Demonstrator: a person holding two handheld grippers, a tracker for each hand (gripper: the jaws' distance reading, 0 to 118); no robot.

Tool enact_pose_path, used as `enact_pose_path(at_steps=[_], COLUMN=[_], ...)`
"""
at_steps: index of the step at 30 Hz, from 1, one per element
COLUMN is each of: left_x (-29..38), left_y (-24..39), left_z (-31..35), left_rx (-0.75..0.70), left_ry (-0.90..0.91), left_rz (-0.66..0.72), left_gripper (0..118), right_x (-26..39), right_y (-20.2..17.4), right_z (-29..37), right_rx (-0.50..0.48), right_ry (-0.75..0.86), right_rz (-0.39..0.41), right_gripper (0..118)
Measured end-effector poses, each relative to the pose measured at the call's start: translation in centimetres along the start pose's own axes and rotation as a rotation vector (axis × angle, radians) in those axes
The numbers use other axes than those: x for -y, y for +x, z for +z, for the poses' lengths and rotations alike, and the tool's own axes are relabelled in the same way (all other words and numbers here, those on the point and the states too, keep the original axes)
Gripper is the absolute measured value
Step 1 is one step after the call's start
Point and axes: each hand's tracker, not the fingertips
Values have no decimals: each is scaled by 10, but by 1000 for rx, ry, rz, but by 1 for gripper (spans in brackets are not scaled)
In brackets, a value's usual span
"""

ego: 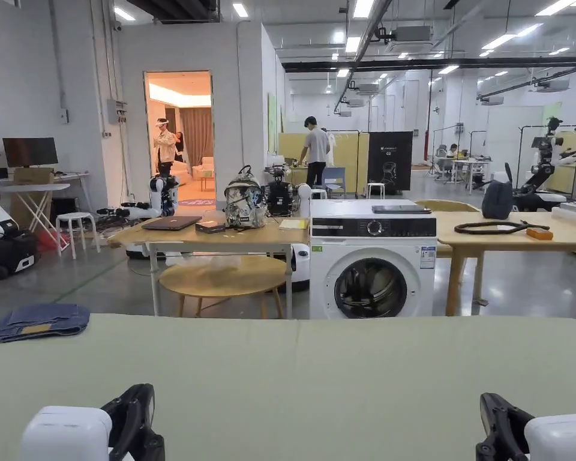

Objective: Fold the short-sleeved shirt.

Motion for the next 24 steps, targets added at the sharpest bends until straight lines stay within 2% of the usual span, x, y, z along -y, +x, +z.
enact_pose_path(at_steps=[10, 15, 24], left_x=[6, 6, 3], left_y=[0, 2, -3], left_z=[-11, -6, 1], left_rx=[-12, -7, 12], left_ry=[-56, -54, -22], left_rz=[-7, -34, -33], left_gripper=[0, 0, 0], right_x=[3, 8, 3], right_y=[-6, -10, -4], right_z=[-6, -7, -2], right_rx=[-7, -4, -12], right_ry=[-31, -31, -29], right_rz=[2, 38, 10], right_gripper=[0, 0, 0])
